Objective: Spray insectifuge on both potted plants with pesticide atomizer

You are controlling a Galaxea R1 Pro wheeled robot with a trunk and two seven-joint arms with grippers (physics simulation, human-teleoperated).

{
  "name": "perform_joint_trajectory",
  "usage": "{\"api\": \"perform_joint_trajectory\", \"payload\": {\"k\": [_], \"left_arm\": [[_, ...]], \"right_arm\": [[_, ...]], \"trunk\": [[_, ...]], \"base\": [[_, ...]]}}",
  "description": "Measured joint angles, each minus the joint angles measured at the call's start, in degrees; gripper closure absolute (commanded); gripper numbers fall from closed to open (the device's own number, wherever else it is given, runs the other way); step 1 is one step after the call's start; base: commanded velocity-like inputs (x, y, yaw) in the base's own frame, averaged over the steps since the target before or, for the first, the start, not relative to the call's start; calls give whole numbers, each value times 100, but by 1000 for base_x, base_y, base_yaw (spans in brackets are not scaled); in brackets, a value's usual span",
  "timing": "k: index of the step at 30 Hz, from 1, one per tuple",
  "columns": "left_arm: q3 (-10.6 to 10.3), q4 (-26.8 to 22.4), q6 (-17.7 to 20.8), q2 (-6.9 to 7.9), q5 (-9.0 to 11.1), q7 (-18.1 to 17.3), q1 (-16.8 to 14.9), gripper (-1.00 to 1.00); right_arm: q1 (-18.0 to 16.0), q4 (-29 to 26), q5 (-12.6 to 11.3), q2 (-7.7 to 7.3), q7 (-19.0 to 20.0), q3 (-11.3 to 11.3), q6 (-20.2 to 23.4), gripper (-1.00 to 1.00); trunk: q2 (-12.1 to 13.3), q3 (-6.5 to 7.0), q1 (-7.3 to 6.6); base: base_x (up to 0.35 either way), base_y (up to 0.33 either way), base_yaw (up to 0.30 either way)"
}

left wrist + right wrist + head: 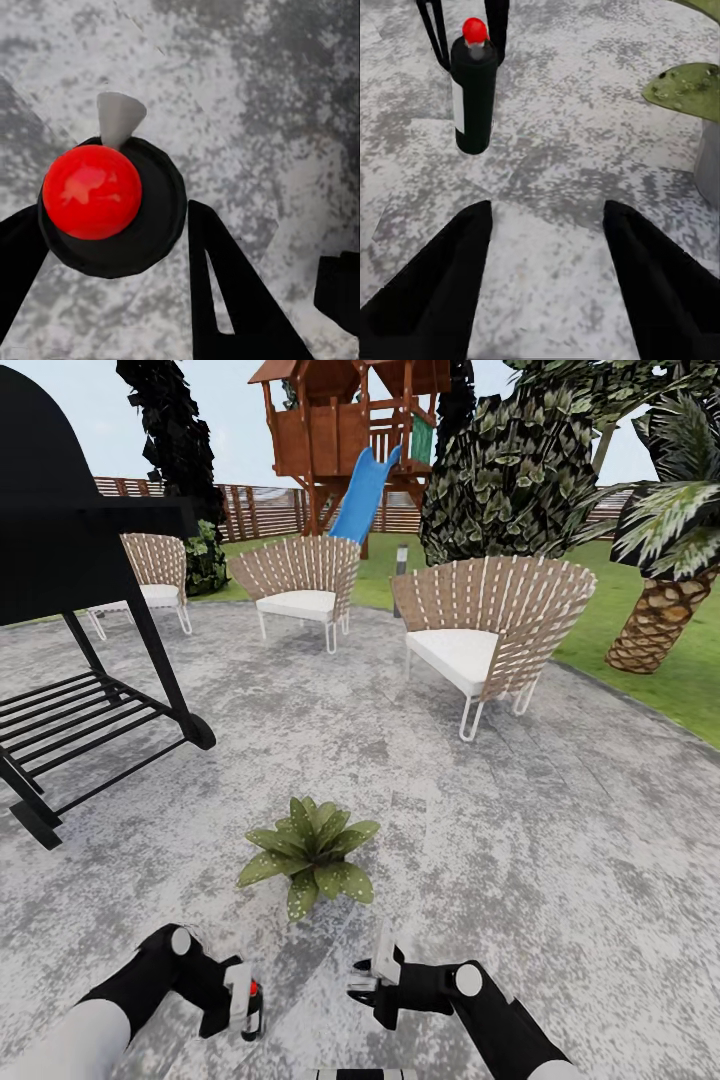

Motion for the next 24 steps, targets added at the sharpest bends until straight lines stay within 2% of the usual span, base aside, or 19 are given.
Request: {"api": "perform_joint_trajectory", "payload": {"k": [3, 5, 7, 8, 9, 10, 11, 12, 13, 15, 16, 17, 18, 19, 20, 21, 22, 23, 24], "left_arm": [[36, 355, -378, 363, -23, 39, 2, 100], [49, 506, -419, 525, -14, 54, 2, 100], [112, 645, -434, 665, 29, 271, 5, 100], [172, 713, -436, 692, 87, 472, 7, 100], [297, 850, -439, 710, 225, 887, 23, 100], [441, 1085, -458, 698, 429, 1477, 86, 100], [529, 1261, -460, 684, 614, 1911, 136, 100], [635, 1497, -459, 660, 924, 2522, 186, 100], [703, 1652, -457, 629, 1202, 2913, 206, 100], [809, 2108, -492, 509, 2110, 3890, 257, 100], [820, 2214, -539, 457, 2370, 4170, 313, 100], [833, 2299, -697, 385, 2662, 4572, 427, 100], [854, 2372, -885, 335, 2879, 4929, 498, 100], [864, 2445, -1039, 292, 3099, 5251, 561, 100], [864, 2512, -1131, 254, 3345, 5499, 644, 100], [871, 2565, -1187, 205, 3853, 5734, 779, 100], [881, 2591, -1207, 177, 4421, 5849, 859, 100], [875, 2602, -1209, 164, 4679, 5878, 881, 100], [869, 2635, -1227, 138, 4688, 5863, 913, 100]], "right_arm": [[0, 14, 0, -35, -15, 1, 1, -100], [0, 22, 1, -46, -36, -5, 1, -100], [0, 37, 0, -100, -275, -21, -2, -100], [0, 52, -1, -151, -483, -22, -3, -100], [0, 151, -4, -243, -883, -21, -2, -100], [2, 470, -11, -313, -1386, -22, -3, -100], [2, 768, -25, -339, -1744, -25, -5, -100], [3, 1184, -38, -360, -2288, -27, -15, -100], [5, 1456, -52, -370, -2692, -29, -20, -100], [20, 2307, -76, -382, -4004, -16, -34, -100], [22, 2648, -97, -378, -4512, -28, -42, -100], [31, 3128, -271, -379, -5312, -102, -94, -100], [40, 3424, -588, -386, -6060, -114, -232, -100], [57, 3568, -1067, -394, -6549, -111, -481, -100], [85, 3644, -1516, -415, -6804, -106, -735, -100], [118, 3689, -2025, -465, -6961, -83, -969, -100], [131, 3707, -2303, -490, -7028, -67, -1072, -100], [135, 3714, -2376, -499, -7044, -58, -1101, -100], [168, 3733, -2370, -468, -7040, -76, -1094, -100]], "trunk": [[0, 0, 0], [0, 0, 0], [0, 0, 0], [0, 0, 0], [0, 0, 0], [0, -1, 1], [0, -1, 1], [0, -1, 1], [0, -1, 0], [0, -2, 1], [0, -1, 1], [0, -2, 1], [0, -1, 0], [0, -1, 0], [0, -1, 0], [0, -1, 0], [0, -1, 0], [0, 0, 0], [1, -1, 5]], "base": [[0, 0, 0], [0, 0, 0], [0, 0, 0], [0, 0, 0], [0, 0, 0], [0, 0, 0], [0, 0, 0], [0, 0, 0], [0, 0, 0], [0, 0, 0], [0, 0, 0], [0, 0, 0], [0, 0, 0], [0, 0, 0], [0, 0, 0], [0, 0, 0], [0, 0, 0], [-327, 0, 0], [-308, 0, 0]]}}
